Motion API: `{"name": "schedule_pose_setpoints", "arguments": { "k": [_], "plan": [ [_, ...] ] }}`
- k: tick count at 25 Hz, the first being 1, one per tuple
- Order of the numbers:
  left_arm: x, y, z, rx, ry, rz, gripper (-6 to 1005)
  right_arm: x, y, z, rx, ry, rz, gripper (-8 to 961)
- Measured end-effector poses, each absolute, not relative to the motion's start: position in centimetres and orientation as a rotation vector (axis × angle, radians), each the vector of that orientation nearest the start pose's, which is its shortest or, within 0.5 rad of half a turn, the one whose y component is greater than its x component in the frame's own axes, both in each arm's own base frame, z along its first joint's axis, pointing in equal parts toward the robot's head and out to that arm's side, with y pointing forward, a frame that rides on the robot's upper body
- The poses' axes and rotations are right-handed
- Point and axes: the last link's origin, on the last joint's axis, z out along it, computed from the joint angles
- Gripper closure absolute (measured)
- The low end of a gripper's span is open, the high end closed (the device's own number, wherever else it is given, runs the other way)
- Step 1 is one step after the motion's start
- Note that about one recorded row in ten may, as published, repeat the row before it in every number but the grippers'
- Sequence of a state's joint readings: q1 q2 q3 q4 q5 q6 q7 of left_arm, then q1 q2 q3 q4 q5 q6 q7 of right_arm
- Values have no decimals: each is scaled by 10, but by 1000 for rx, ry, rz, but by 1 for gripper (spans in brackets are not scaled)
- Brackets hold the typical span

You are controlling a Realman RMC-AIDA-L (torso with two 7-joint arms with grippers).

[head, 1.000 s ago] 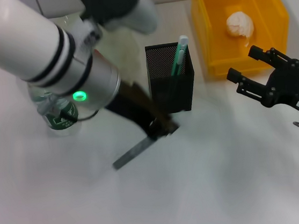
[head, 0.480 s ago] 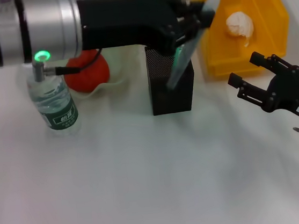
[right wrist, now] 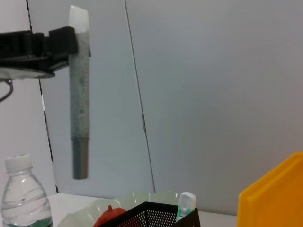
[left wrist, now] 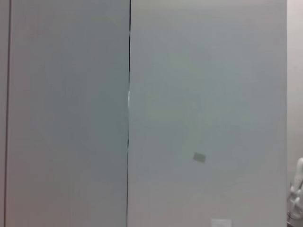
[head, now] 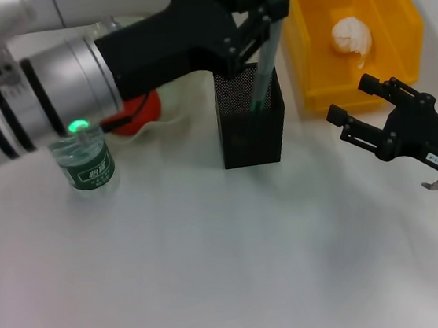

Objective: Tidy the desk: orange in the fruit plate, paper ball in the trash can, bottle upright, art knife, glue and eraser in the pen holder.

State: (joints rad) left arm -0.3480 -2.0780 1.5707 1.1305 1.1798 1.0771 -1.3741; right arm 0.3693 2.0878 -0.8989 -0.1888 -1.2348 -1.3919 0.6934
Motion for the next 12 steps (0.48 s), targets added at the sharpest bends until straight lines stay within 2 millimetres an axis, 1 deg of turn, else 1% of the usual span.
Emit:
{"name": "schedule_pose_setpoints", "arguments": {
  "k": [3,9,12],
  "plan": [
    [-132,337,-35,-2530,-161,-1075,849,308,286,-40,-2176,559,930,168],
    [-144,340,-48,-2436,-172,-1108,849,309,287,-42,-2178,573,922,168],
    [-146,339,-52,-2402,-155,-1119,849,309,287,-43,-2178,577,922,167]
  ]
}}
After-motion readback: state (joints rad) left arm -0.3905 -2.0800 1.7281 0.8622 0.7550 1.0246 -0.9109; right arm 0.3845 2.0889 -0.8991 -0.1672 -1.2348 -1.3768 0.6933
